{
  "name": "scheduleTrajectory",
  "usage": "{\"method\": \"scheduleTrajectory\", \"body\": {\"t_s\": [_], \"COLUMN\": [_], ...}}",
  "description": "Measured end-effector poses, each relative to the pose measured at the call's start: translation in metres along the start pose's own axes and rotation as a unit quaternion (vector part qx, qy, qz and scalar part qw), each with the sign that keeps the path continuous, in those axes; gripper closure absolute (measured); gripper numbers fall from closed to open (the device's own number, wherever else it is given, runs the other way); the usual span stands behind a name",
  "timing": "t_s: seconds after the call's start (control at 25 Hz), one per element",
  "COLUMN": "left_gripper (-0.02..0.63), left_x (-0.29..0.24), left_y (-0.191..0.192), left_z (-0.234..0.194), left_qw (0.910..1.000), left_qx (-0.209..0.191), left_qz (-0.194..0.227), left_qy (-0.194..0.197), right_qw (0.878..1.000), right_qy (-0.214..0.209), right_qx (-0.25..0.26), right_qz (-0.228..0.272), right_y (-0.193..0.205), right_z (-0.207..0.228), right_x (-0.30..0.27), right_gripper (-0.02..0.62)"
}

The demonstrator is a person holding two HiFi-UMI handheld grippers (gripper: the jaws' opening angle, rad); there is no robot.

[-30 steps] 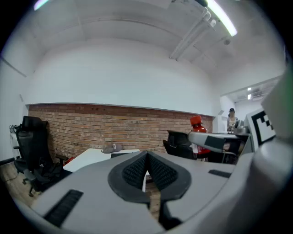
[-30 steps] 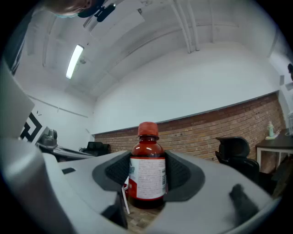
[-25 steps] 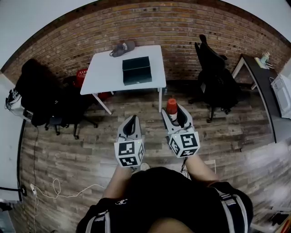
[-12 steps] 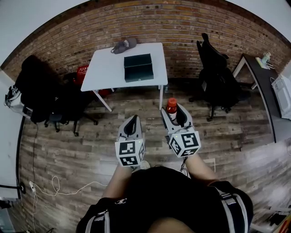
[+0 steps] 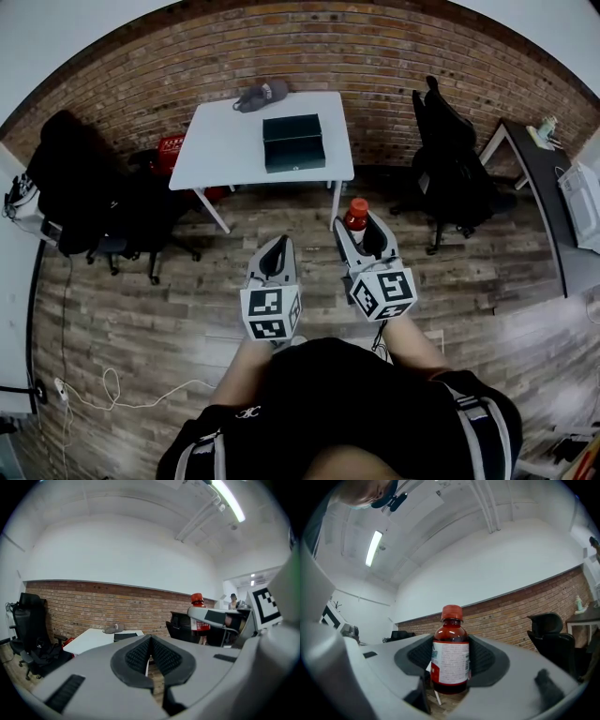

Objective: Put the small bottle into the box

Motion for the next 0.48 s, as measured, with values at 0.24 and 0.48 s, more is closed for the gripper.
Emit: {"method": "scheduleTrajectory", "body": {"t_s": [0.24, 0.48], "left_gripper": [0.6, 0.6], "left_x": [-0.008, -0.016], "left_y": [0.0, 0.001], "left_z": [-0.037, -0.07], "left_qw": [0.9999, 0.9995], "left_qx": [0.002, 0.001], "left_qz": [0.008, 0.006], "left_qy": [0.015, 0.031], "right_qw": [0.999, 0.998], "right_qy": [0.041, 0.065], "right_qx": [0.01, 0.012], "right_qz": [-0.003, 0.002], "right_y": [0.009, 0.014], "right_z": [-0.011, -0.024], "right_x": [-0.027, -0.047], "right_gripper": [0.379, 0.379]}}
Point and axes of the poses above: the fingertips, and each gripper's own axes: x backward along the fingers, z to its right, y out of its underside, the point moved 3 cm from there along x, backward along the fingers, and after that the axes turned 3 degrees about -x, right-handed, at the moved point
